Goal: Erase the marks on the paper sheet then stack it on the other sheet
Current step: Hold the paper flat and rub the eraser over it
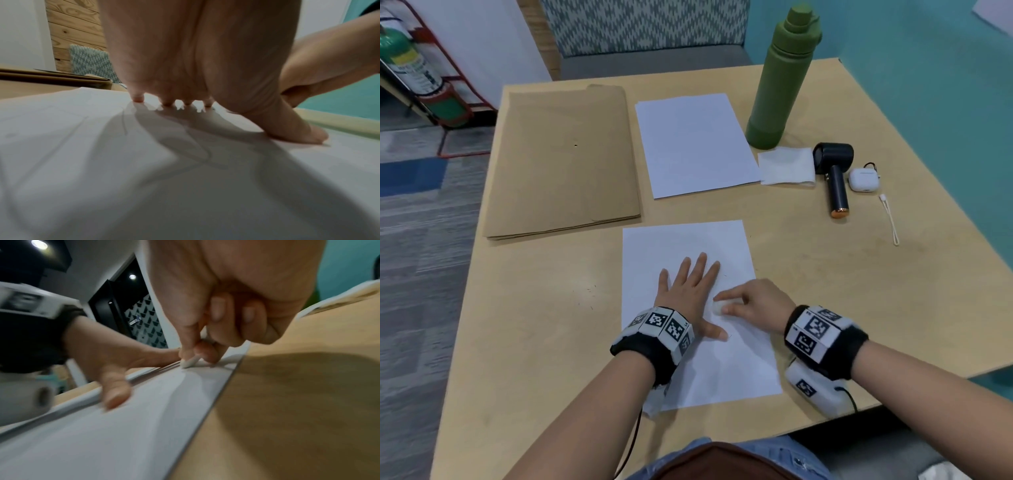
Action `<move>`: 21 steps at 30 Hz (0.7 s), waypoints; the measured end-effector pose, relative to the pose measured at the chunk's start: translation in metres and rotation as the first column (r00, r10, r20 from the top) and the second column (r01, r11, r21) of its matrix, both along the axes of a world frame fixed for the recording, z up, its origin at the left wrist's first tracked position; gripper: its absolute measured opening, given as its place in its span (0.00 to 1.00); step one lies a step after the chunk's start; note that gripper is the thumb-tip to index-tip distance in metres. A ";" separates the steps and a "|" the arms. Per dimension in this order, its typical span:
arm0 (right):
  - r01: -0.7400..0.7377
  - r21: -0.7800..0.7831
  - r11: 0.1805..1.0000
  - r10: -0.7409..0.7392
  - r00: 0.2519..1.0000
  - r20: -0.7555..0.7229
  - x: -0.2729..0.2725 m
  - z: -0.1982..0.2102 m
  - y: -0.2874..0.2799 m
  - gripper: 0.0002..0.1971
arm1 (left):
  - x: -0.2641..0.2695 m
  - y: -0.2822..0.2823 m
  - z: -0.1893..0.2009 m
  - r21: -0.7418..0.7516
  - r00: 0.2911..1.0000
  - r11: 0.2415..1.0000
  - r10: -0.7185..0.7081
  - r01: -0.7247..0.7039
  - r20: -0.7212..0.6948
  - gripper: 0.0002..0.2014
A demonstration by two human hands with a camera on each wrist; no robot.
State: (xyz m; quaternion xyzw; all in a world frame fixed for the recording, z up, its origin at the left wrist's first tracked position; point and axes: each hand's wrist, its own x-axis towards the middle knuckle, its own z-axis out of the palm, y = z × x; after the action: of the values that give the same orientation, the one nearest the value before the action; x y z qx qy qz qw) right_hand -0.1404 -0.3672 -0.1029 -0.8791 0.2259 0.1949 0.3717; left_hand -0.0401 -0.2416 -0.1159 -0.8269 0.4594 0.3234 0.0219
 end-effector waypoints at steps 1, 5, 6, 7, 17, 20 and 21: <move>0.046 -0.017 0.999 -0.046 0.999 0.019 0.003 0.001 -0.008 0.15 | 0.000 0.000 0.000 0.003 1.000 1.000 -0.006 0.006 0.001 0.60; 0.259 -0.021 0.966 -0.253 0.957 0.140 0.009 -0.003 -0.012 0.15 | 0.000 -0.001 0.001 0.012 1.000 1.000 -0.010 0.010 0.007 0.59; 0.261 -0.008 0.965 -0.257 0.955 0.145 0.003 -0.005 -0.005 0.15 | -0.001 -0.001 0.000 0.015 1.000 1.000 -0.009 0.009 0.011 0.59; 0.240 0.009 0.971 -0.239 0.961 0.137 -0.006 -0.007 0.003 0.15 | -0.001 -0.001 0.001 0.017 1.000 1.000 -0.010 0.010 0.012 0.59; 0.171 -0.077 0.982 -0.162 0.981 0.104 0.013 0.001 -0.010 0.15 | -0.001 -0.002 0.001 0.042 0.999 0.999 -0.027 0.026 0.020 0.63; 0.073 -0.015 0.997 -0.070 0.990 0.118 -0.005 -0.003 -0.011 0.14 | -0.001 -0.002 0.000 0.049 0.999 0.998 -0.032 0.031 0.017 0.64; -0.004 0.032 0.999 0.001 0.996 0.091 -0.016 -0.002 -0.012 0.14 | -0.001 -0.002 0.001 0.050 0.999 0.998 -0.033 0.033 0.015 0.64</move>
State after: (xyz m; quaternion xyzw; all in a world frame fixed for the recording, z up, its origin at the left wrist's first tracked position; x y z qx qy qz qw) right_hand -0.1567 -0.3794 -0.1053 -0.8814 0.2046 0.1587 0.3952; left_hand -0.0414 -0.2437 -0.1151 -0.8209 0.4646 0.3280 0.0514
